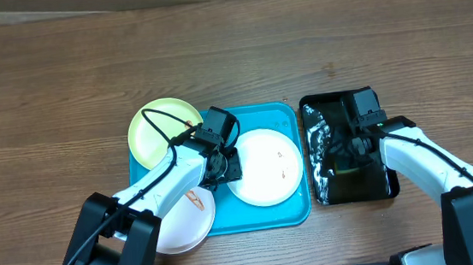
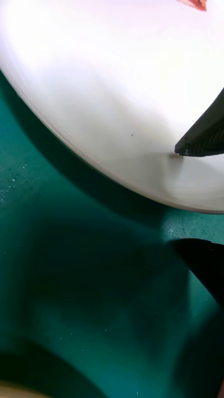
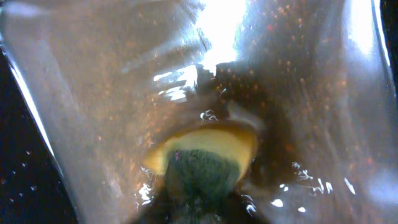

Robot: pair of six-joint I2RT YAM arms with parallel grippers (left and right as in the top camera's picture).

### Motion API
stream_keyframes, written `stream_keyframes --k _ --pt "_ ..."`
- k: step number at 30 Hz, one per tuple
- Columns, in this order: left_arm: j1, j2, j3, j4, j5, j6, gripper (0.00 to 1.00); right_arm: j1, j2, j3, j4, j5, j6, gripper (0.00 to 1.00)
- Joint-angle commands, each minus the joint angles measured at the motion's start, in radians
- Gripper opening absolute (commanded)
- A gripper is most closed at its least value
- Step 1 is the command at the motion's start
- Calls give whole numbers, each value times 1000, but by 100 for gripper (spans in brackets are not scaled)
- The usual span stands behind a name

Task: Clean dirty plates on tray and stack at the side
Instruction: 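Lower the right gripper into the black tray and grasp the sponge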

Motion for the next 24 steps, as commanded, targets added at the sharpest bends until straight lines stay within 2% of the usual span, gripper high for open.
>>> stream_keyframes --k 1,3,6,10,20,24 --pt "-3 41 -18 -16 -7 -9 45 -7 2 8 0 6 -9 4" --pt "-3 41 -18 -17 -7 -8 45 -18 -15 64 -80 4 -10 4" --pt "-3 41 -18 -19 -7 -2 35 -26 -53 171 -247 0 -13 4" --pt "-3 41 -18 -17 -7 -2 5 -26 -80 251 -387 0 -64 4" --pt "-2 41 -18 -5 -15 -3 4 -26 -74 249 -439 -45 -141 4" --pt "0 39 -18 27 -26 -7 4 -26 -74 254 -404 -52 -171 4"
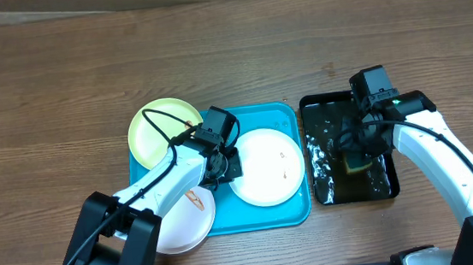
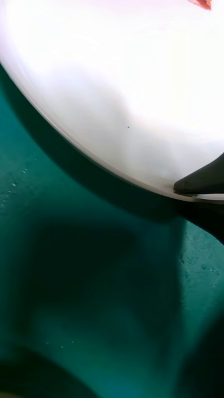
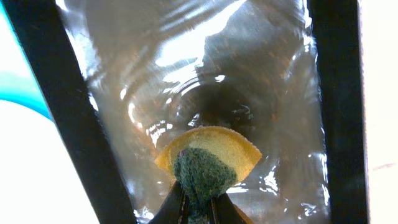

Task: Clean dirty plates on tray and stack at the side
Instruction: 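Lower the right gripper into the black tray and grasp the sponge, then lift the sponge with the right gripper and move it over the white plate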

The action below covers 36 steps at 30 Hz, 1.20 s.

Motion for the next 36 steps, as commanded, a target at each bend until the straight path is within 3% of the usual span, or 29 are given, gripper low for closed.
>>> stream_keyframes --k 1,4,13,17,32,33,36 --pt "-1 35 -18 19 -37 -11 4 -2 -5 25 5 -33 -61 4" --pt "-1 35 -17 19 -37 -18 4 -2 -5 45 -55 -49 -78 4" --pt "2 31 8 15 -116 -51 4 -2 -5 69 -21 3 -113 4" --pt "2 18 21 -20 -130 -51 4 -2 -5 96 -105 -6 -116 4" --pt "9 -10 21 -62 -196 -110 4 -2 -3 97 -43 34 -107 4" --pt "9 -10 21 -62 -196 -110 5 -2 -3 97 -44 33 -107 4" --pt "10 -10 21 -64 -196 -106 26 -2 -3 97 -44 33 -107 4"
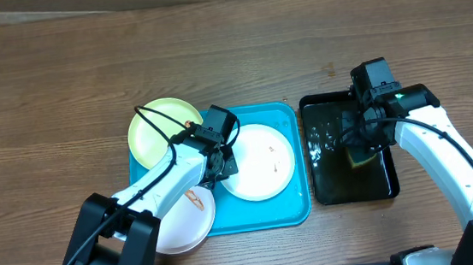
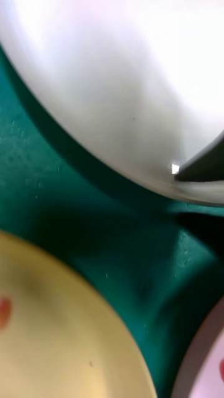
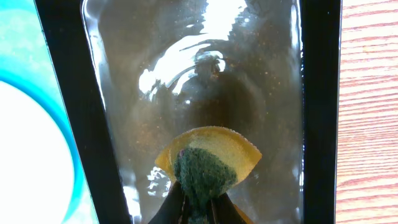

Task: Clean dirty plates on tray and stack at the side
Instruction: 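Lift the sponge with the right gripper and move it over the white plate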

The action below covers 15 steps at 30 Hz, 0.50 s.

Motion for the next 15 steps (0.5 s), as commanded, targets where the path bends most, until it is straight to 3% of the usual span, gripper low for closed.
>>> stream_keyframes --k 1,6,8,10,15 --pt "9 -2 0 -5 -48 -16 29 -2 -3 35 4 10 3 4" --pt "9 -2 0 -1 -51 -10 32 -2 -3 35 4 8 3 4" --pt "9 -2 0 0 -51 -10 24 -2 -3 34 3 -3 3 4" --pt "9 -2 0 2 -50 -10 4 -1 -3 32 -1 -28 3 4" --pt "9 -2 0 1 -50 -10 4 -1 -3 32 -20 -42 3 4"
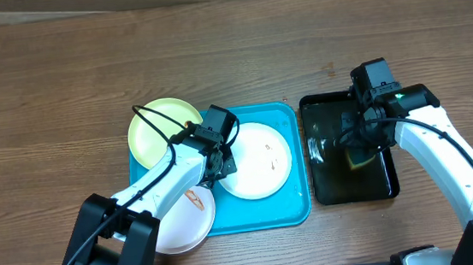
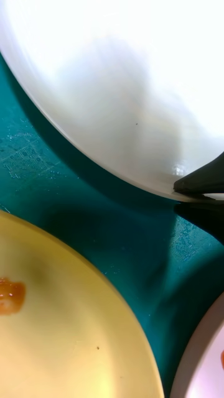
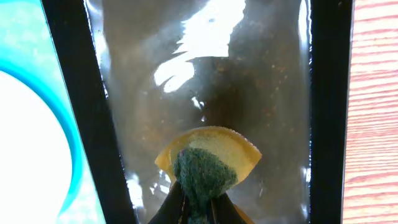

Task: Clean dirty plates on tray and stack at the side
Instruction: 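Lift the sponge with the right gripper and move it over the white plate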

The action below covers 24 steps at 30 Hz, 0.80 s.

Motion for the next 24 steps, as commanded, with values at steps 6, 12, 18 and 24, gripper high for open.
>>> stream_keyframes --k 6,12,18,24 --pt "8 -1 0 -3 -24 -2 4 -1 -3 32 -15 -16 4 4" --pt "8 -1 0 -4 -24 -2 4 -1 -3 32 -4 -35 3 4" --pt "8 -1 0 -3 -24 -2 4 -1 -3 33 -4 -37 3 4" --pt "8 -1 0 -3 -24 -2 4 -1 -3 35 19 -121 -18 4"
